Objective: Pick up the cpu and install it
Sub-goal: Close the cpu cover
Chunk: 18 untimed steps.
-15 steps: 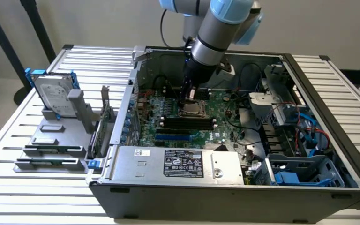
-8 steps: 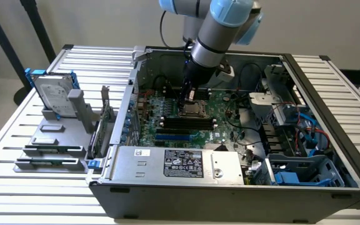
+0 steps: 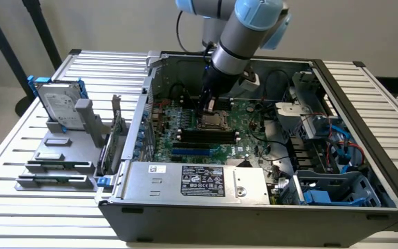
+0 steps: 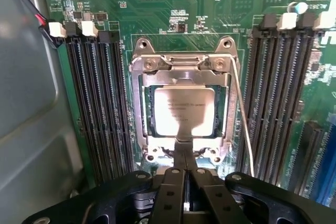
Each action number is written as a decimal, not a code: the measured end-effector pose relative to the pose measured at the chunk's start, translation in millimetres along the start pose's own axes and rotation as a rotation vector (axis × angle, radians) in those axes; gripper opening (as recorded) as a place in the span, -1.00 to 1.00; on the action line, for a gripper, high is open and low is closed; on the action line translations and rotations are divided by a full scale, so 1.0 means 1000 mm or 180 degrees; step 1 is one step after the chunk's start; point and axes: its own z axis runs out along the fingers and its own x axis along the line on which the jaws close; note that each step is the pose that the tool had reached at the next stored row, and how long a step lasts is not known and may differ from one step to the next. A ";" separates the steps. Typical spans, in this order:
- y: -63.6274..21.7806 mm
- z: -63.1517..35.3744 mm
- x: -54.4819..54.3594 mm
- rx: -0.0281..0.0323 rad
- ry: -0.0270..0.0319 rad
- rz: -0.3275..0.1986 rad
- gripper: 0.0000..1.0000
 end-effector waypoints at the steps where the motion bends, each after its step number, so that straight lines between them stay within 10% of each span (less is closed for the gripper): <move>1: -0.0005 -0.0018 -0.001 0.0006 0.0002 0.0002 -0.79; 18: -0.0303 -0.0055 -0.011 0.0079 0.0124 -0.0002 -0.79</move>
